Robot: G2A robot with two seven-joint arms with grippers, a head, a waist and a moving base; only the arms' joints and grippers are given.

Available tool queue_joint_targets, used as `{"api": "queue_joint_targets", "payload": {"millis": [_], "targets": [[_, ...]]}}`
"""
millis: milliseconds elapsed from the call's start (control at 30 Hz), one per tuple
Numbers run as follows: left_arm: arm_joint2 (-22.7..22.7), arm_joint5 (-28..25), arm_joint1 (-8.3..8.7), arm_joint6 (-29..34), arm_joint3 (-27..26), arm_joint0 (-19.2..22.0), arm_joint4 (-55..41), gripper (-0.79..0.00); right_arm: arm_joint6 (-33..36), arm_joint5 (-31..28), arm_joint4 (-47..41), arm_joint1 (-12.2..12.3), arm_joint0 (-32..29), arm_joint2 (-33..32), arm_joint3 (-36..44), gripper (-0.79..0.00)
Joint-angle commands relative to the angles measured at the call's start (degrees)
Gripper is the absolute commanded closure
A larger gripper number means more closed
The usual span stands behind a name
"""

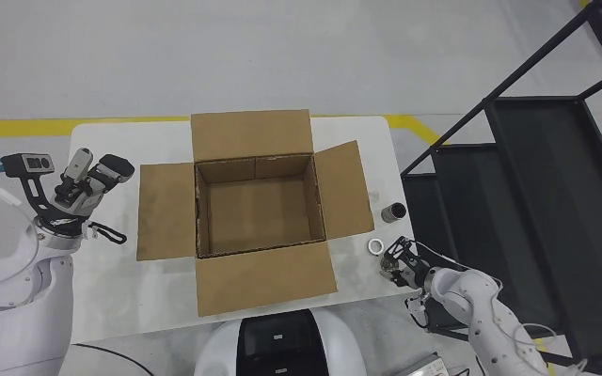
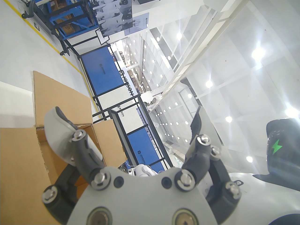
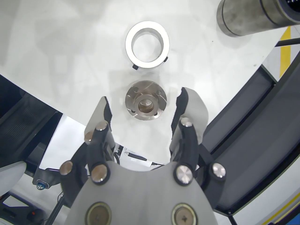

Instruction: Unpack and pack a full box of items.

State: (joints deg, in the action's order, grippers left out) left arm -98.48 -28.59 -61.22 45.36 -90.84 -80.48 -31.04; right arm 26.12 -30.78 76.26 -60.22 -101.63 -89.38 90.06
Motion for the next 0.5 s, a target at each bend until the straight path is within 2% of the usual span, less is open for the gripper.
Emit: {"api": "queue_joint_targets", "payload": {"millis": [0, 33, 167, 233, 300, 333, 367, 400, 433, 467], "targets": [[0.0, 0.0, 0.00, 0.0, 0.0, 0.0, 0.0, -0.785, 0.1, -0.1, 0.0, 0.0, 0.2, 0.1, -0.4, -0.453], [0.0, 0.0, 0.00, 0.0, 0.0, 0.0, 0.0, -0.785, 0.1, 0.0, 0.0, 0.0, 0.4, 0.2, -0.7, -0.376], [0.0, 0.0, 0.00, 0.0, 0.0, 0.0, 0.0, -0.785, 0.6, 0.7, -0.9, -0.1, 1.6, 1.1, -2.3, -0.332], [0.0, 0.0, 0.00, 0.0, 0.0, 0.0, 0.0, -0.785, 0.5, 0.7, -1.8, -0.2, 2.1, 1.5, -3.0, -0.280], [0.0, 0.0, 0.00, 0.0, 0.0, 0.0, 0.0, -0.785, 0.6, 0.8, -2.0, -0.2, 2.6, 1.9, -3.4, -0.191], [0.0, 0.0, 0.00, 0.0, 0.0, 0.0, 0.0, -0.785, 0.6, 0.9, -2.0, -0.2, 2.8, 2.0, -3.6, -0.191], [0.0, 0.0, 0.00, 0.0, 0.0, 0.0, 0.0, -0.785, 0.7, 0.9, -2.1, -0.2, 3.0, 2.2, -3.9, -0.077], [0.0, 0.0, 0.00, 0.0, 0.0, 0.0, 0.0, -0.785, 0.7, 1.1, -2.3, -0.2, 3.2, 2.3, -4.2, -0.058], [0.0, 0.0, 0.00, 0.0, 0.0, 0.0, 0.0, -0.785, 0.8, 1.3, -2.3, -0.2, 3.3, 2.4, -4.5, 0.000], [0.0, 0.0, 0.00, 0.0, 0.0, 0.0, 0.0, -0.785, 0.8, 1.3, -2.4, -0.2, 3.4, 2.5, -4.7, 0.000]]}}
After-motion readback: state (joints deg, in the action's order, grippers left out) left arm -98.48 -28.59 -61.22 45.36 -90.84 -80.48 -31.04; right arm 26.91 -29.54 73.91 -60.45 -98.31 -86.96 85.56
